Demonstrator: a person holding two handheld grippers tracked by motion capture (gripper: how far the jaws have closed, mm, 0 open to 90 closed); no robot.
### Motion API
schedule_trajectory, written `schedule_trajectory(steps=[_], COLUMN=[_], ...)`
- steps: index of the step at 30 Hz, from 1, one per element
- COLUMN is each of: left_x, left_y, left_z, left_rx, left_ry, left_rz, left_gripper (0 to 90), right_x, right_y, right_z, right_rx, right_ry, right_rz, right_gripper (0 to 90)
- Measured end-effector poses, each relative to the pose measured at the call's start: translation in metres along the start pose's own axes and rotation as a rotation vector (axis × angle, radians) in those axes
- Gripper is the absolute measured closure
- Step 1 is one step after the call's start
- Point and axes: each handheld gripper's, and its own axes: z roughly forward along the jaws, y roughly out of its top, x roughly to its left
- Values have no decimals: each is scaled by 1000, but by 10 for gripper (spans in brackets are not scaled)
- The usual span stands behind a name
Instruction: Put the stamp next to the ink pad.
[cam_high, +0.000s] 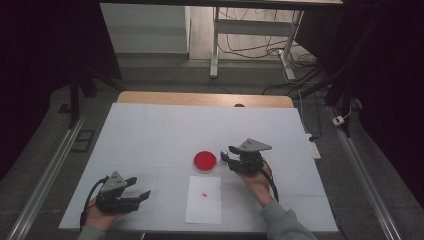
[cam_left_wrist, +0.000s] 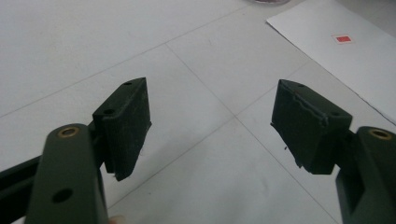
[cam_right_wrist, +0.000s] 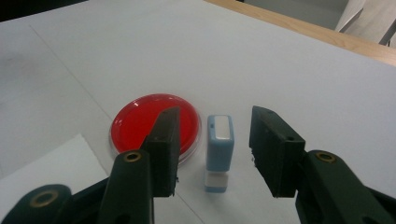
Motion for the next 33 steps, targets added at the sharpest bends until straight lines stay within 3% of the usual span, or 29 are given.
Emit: schedule_trajectory(steps=[6, 13, 27, 33], left_x=[1, 1, -2, -2], left_y=[2, 3, 5, 5], left_z=[1, 3, 6, 6], left_rx=[-6, -13, -15, -18], left_ry=[-3, -9, -17, -12], left_rz=[1, 0, 15, 15], left_gripper=[285, 284, 285, 285], right_x=[1, -3, -10, -14], right_y=[-1, -8, -57, -73], right_z=[-16, -48, -110, -129], right_rx=[-21, -27, -13, -3], right_ry=[11, 0, -32, -55], right_rz=[0, -9, 12, 18], right_gripper=[512, 504, 496, 494])
